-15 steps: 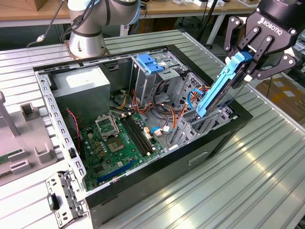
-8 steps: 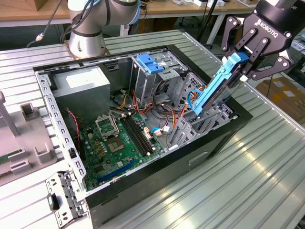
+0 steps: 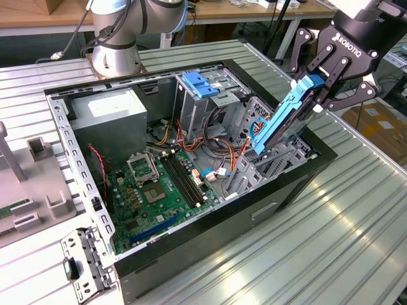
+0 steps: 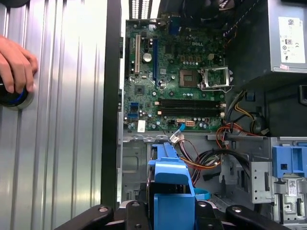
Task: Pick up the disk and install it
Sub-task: 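Insert the disk into the insertion slot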
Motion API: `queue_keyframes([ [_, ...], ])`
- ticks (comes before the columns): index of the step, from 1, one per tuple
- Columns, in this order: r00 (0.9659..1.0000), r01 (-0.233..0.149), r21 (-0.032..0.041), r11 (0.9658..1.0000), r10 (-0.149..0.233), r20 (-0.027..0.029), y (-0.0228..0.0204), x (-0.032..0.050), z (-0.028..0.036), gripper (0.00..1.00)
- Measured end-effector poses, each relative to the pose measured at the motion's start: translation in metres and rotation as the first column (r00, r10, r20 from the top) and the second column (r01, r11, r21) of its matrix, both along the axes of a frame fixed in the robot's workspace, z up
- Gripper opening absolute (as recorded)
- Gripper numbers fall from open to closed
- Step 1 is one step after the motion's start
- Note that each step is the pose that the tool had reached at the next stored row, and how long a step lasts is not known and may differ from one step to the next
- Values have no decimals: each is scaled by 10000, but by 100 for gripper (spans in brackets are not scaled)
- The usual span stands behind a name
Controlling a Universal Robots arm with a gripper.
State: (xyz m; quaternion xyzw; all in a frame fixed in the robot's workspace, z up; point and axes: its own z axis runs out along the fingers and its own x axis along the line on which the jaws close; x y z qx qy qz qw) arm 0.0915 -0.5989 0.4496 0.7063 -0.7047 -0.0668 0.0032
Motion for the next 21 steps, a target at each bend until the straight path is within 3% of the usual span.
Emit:
queue_keyframes([
  [3, 9998, 220, -3, 9998, -220, -1, 3, -7, -32, 36],
  [11, 9997, 229, 61, 9997, -229, -1, 27, -17, -153, 36],
  [21, 9997, 229, 61, 9997, -229, -1, 31, -13, -268, 36],
])
